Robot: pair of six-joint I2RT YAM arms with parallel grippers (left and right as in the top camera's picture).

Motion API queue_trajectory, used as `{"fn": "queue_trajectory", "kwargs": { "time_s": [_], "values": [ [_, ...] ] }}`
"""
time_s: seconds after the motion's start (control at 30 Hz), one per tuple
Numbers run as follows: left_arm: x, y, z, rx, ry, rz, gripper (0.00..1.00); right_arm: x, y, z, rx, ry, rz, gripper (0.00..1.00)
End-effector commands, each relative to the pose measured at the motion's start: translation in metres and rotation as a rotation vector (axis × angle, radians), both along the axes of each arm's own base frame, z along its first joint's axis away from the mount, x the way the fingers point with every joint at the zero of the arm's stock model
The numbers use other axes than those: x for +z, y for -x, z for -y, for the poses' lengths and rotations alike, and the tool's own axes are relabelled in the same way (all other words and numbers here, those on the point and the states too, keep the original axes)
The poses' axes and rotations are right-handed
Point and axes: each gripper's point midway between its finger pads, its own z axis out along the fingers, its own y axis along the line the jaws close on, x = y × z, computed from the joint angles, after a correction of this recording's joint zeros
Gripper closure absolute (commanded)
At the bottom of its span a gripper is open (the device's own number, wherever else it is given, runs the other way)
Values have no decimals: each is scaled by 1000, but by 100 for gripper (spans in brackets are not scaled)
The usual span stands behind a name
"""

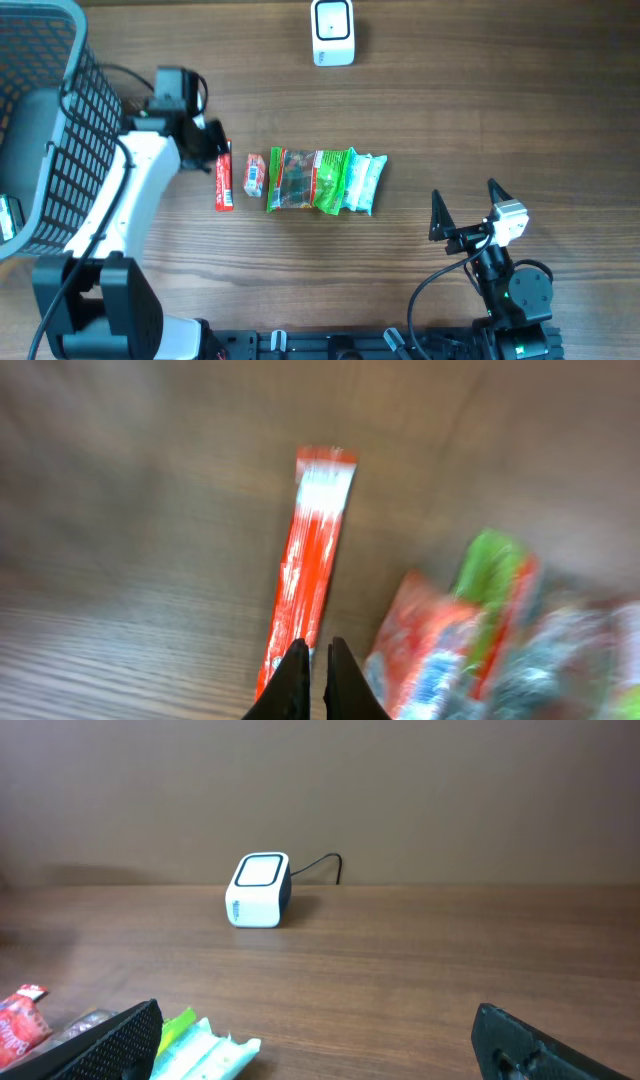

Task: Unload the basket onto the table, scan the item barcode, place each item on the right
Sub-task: 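Place the red tube packet left of the orange packet and release, then reach the left gripper into the basket toward the dark green box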

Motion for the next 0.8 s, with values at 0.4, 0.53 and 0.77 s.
{"fn": "queue_trajectory", "kwargs": {
  "time_s": [0.4, 0.53, 0.77],
  "values": [
    [212, -28, -232, 538, -161, 508, 9, 1, 0, 0, 4, -15, 2, 0],
    [180, 41, -303, 762, -174, 357, 0, 1, 0, 0, 4, -15, 2, 0],
    [73, 101, -349, 913, -63, 55, 0, 1, 0, 0, 4, -15, 2, 0]
  ]
}}
